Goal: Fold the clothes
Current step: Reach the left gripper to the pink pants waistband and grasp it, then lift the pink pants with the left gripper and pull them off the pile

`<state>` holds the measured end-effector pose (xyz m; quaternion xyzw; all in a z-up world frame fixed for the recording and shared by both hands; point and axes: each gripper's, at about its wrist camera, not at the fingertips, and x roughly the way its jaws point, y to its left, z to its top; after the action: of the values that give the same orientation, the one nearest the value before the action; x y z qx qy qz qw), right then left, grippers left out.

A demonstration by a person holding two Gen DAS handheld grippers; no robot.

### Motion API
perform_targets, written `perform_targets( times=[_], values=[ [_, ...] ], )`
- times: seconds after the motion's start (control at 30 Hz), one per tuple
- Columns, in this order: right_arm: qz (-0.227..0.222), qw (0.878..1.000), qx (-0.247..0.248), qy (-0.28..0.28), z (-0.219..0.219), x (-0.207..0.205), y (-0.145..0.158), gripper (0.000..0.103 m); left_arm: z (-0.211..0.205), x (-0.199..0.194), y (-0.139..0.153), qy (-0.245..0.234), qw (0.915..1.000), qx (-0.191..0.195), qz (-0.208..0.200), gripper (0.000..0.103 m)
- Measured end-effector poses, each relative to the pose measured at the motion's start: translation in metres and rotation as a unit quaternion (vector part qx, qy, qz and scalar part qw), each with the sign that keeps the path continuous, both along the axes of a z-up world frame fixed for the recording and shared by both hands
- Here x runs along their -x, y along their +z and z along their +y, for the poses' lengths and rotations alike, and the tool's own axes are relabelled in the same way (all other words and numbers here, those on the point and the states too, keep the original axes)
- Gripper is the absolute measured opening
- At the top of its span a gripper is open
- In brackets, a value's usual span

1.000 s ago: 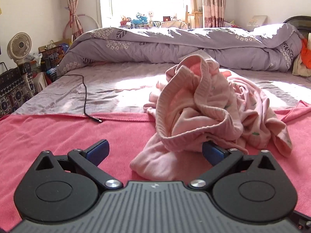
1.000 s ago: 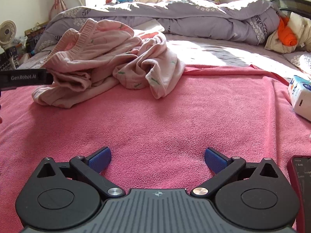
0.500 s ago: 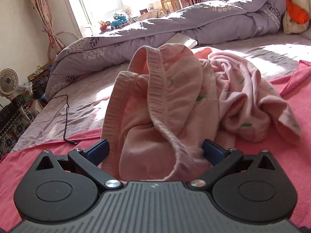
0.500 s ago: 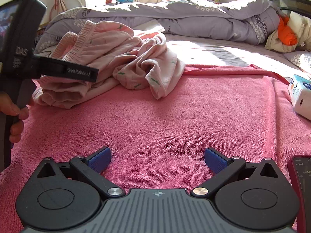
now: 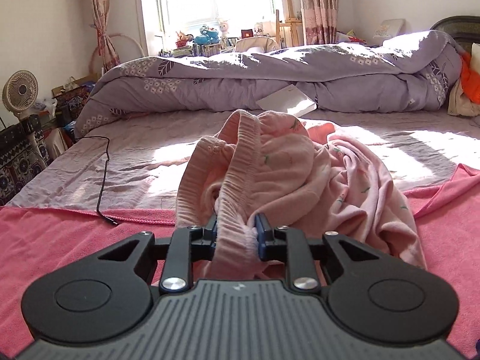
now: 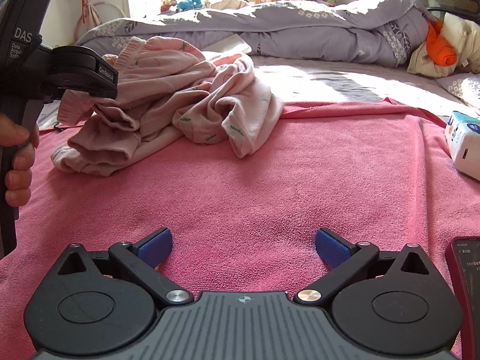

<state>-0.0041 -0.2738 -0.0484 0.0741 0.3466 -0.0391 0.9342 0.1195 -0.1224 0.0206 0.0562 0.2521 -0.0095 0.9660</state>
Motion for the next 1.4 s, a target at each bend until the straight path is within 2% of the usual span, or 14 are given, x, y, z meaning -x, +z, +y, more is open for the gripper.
perform_targets(
  times=[0.27, 0.43, 0.57, 0.7, 0.77, 0.9, 1.03, 1.1, 1.17, 1.23, 1.3, 1.33, 1.37, 1.4],
  values=[
    [-0.021, 0.999, -0.046, -0.020, -0.016, 0.004, 0.002, 0.100, 0.029, 0.016, 0.077, 0.050, 0.9918, 0.066, -0.097, 0.024],
    [-0.020, 0.999, -0.027, -0.004, -0.008, 0.004, 0.003, 0.100, 0.069, 0.053, 0.132, 0.077, 0.9804, 0.041, -0.176, 0.023],
    [-0.012, 0.999, -0.022, 0.040, 0.002, 0.002, 0.002, 0.103, 0.095, 0.080, 0.148, 0.064, 0.9829, -0.008, -0.172, 0.024],
    [0.003, 0.996, 0.024, 0.090, 0.026, 0.002, 0.000, 0.103, 0.104, 0.097, 0.123, 0.056, 0.9874, -0.045, -0.141, 0.027],
    [0.010, 0.993, 0.052, 0.107, 0.038, 0.002, -0.002, 0.103, 0.106, 0.098, 0.099, 0.053, 0.9901, -0.050, -0.120, 0.033],
    [0.011, 0.994, 0.036, 0.107, 0.035, 0.002, -0.001, 0.103, 0.105, 0.090, 0.042, 0.062, 0.9940, -0.061, -0.066, 0.035],
    [0.009, 0.994, 0.024, 0.106, 0.032, 0.003, 0.000, 0.103, 0.114, 0.081, -0.006, 0.062, 0.9970, -0.045, -0.004, 0.039],
    [0.010, 0.994, 0.031, 0.106, 0.034, 0.003, 0.000, 0.103, 0.113, 0.078, -0.022, 0.060, 0.9965, -0.057, 0.009, 0.059],
    [0.011, 0.994, 0.031, 0.106, 0.034, 0.003, 0.000, 0.103, 0.108, 0.072, -0.038, 0.056, 0.9955, -0.075, 0.016, 0.088],
    [0.011, 0.994, 0.029, 0.105, 0.033, 0.003, 0.000, 0.103, 0.102, 0.068, -0.050, 0.052, 0.9942, -0.091, 0.024, 0.091],
    [0.011, 0.994, 0.030, 0.105, 0.033, 0.003, 0.000, 0.103, 0.102, 0.068, -0.056, 0.051, 0.9924, -0.109, 0.029, 0.091],
    [0.011, 0.994, 0.030, 0.105, 0.033, 0.003, 0.000, 0.103, 0.102, 0.067, -0.056, 0.048, 0.9925, -0.109, 0.029, 0.085],
    [0.011, 0.994, 0.031, 0.105, 0.033, 0.002, 0.000, 0.103, 0.103, 0.068, -0.055, 0.042, 0.9936, -0.101, 0.026, 0.067],
    [0.011, 0.994, 0.030, 0.105, 0.033, 0.002, 0.000, 0.103, 0.106, 0.067, -0.053, 0.037, 0.9949, -0.091, 0.024, 0.060]
  ],
)
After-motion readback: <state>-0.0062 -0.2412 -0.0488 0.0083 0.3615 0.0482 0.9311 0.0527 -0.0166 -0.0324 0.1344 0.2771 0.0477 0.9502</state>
